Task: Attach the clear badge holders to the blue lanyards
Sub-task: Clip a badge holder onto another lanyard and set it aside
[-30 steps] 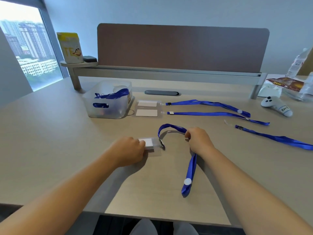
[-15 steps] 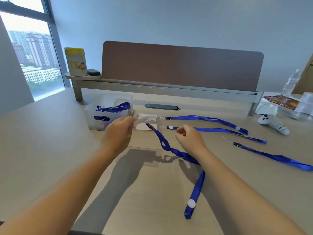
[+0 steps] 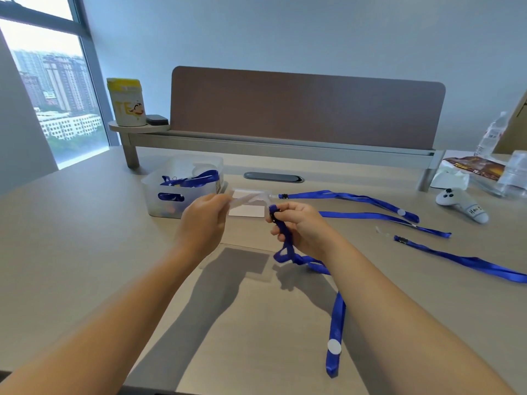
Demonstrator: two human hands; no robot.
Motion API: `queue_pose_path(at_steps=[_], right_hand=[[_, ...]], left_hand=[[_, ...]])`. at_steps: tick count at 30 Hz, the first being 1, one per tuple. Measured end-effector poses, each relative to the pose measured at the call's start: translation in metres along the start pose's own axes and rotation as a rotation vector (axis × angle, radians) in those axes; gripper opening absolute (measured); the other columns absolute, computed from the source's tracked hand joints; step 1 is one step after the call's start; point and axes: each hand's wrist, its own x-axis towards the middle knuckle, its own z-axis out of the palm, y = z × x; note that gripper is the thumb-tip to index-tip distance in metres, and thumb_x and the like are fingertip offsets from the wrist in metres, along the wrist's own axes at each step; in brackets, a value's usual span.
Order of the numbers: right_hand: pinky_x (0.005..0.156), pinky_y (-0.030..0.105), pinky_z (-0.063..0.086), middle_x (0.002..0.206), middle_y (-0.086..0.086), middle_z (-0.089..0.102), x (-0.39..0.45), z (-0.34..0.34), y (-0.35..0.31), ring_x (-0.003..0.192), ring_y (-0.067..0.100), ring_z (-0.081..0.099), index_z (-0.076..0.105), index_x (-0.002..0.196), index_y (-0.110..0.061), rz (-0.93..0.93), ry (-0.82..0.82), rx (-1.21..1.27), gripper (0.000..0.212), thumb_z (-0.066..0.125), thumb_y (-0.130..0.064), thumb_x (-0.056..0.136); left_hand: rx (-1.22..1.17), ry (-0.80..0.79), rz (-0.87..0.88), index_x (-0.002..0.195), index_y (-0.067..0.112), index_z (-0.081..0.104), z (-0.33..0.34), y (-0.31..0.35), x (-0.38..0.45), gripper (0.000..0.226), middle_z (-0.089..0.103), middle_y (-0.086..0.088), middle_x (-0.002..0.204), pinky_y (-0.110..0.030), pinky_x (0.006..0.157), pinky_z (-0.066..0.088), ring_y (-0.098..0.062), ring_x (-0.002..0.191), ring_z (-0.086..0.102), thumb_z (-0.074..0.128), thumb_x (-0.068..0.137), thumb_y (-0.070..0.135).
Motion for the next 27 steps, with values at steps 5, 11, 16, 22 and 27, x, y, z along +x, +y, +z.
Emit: queue_pose_path(at_steps=[5,11,16,22,27], right_hand=[[0.035,0.011,0.032,0.068,0.003,0.058,0.001,-0.004,-0.006,0.045,0.008,0.035,0.058,0.074,-0.012,-0.042,0.073,-0.072,0.021,0.049,-0.008,0.092],[0.049,0.017,0.035,0.064,0.002,0.055,-0.001,-0.003,-0.007,0.053,0.010,0.038,0.057,0.067,-0.011,-0.105,0.152,-0.203,0.024,0.049,-0.006,0.089],[0.049,0.015,0.037,0.065,0.002,0.056,-0.006,-0.001,-0.008,0.055,0.010,0.042,0.058,0.065,-0.013,-0.137,0.143,-0.299,0.027,0.048,-0.005,0.089],[0.053,0.016,0.034,0.066,0.000,0.055,-0.008,-0.001,-0.012,0.057,0.008,0.040,0.056,0.066,-0.017,-0.154,0.152,-0.340,0.027,0.050,-0.008,0.090],[0.056,0.015,0.035,0.071,-0.004,0.051,-0.009,-0.002,-0.013,0.061,0.004,0.043,0.054,0.078,-0.021,-0.165,0.126,-0.374,0.014,0.058,-0.010,0.087]], left_hand=[[0.074,-0.140,-0.001,0.103,0.004,0.064,0.003,-0.004,-0.005,0.021,0.069,-0.018,0.104,-0.039,0.081,0.050,-0.035,0.095,0.061,0.050,0.089,0.009],[0.087,-0.517,-0.084,0.127,0.020,0.044,0.008,0.015,0.002,0.048,0.051,-0.004,0.135,-0.041,0.102,0.039,-0.022,0.122,0.046,0.059,0.082,0.031],[-0.137,-0.275,-0.068,0.119,0.012,0.052,0.005,0.039,0.006,0.040,0.060,-0.009,0.122,-0.033,0.088,0.047,-0.020,0.104,0.056,0.057,0.083,0.028],[-0.201,-0.227,-0.094,0.115,0.009,0.056,0.008,0.044,0.009,0.031,0.065,-0.012,0.114,-0.027,0.080,0.046,-0.021,0.095,0.059,0.056,0.085,0.018],[-0.160,-0.289,-0.125,0.118,0.009,0.051,0.011,0.044,0.007,0.032,0.064,-0.011,0.113,-0.023,0.077,0.041,-0.021,0.098,0.059,0.055,0.086,0.015]])
